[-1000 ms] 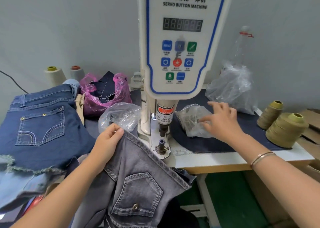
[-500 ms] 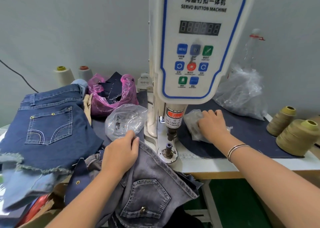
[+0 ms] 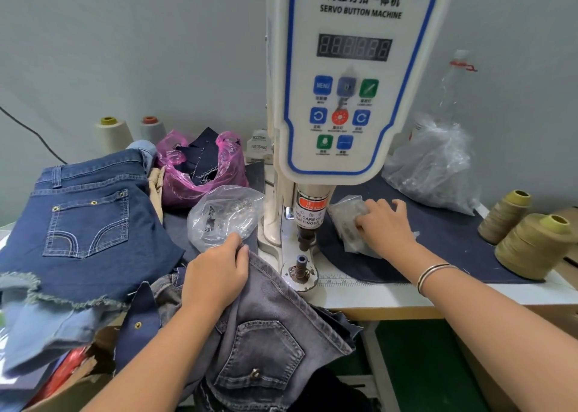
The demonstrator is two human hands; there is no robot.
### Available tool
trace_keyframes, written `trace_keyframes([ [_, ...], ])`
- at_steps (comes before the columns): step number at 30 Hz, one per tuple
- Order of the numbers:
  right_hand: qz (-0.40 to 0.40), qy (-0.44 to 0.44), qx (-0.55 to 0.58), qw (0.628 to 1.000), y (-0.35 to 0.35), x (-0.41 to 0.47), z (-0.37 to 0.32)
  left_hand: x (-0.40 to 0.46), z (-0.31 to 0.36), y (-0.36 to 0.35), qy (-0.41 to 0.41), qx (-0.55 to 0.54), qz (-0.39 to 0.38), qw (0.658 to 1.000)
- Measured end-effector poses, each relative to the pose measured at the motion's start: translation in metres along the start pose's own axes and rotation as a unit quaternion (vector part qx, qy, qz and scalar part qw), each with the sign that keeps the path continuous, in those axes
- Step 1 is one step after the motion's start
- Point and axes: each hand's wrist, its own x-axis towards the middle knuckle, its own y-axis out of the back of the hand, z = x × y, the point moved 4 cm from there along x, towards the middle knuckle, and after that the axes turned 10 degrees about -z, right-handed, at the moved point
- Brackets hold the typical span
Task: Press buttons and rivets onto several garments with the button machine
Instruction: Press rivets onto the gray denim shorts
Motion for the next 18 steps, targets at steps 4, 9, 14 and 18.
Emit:
trace_keyframes([
  [4, -0.012, 0.018, -0.053, 0.998, 0.001, 0.005, -0.003, 0.001, -0.001, -0.001, 0.003, 0.006, -0.003, 1.000],
  [9, -0.010, 0.022, -0.093, 0.995, 0.001, 0.007, -0.010, 0.001, -0.001, -0.002, 0.005, 0.009, -0.002, 1.000],
  [14, 0.021, 0.002, -0.068, 0.997, -0.004, 0.001, -0.004, 0.001, -0.001, -0.002, 0.006, 0.019, 0.000, 1.000],
  [18, 0.052, -0.013, -0.009, 0.999, 0.000, -0.005, 0.002, 0.002, -0.002, -0.003, 0.010, 0.021, 0.000, 1.000],
])
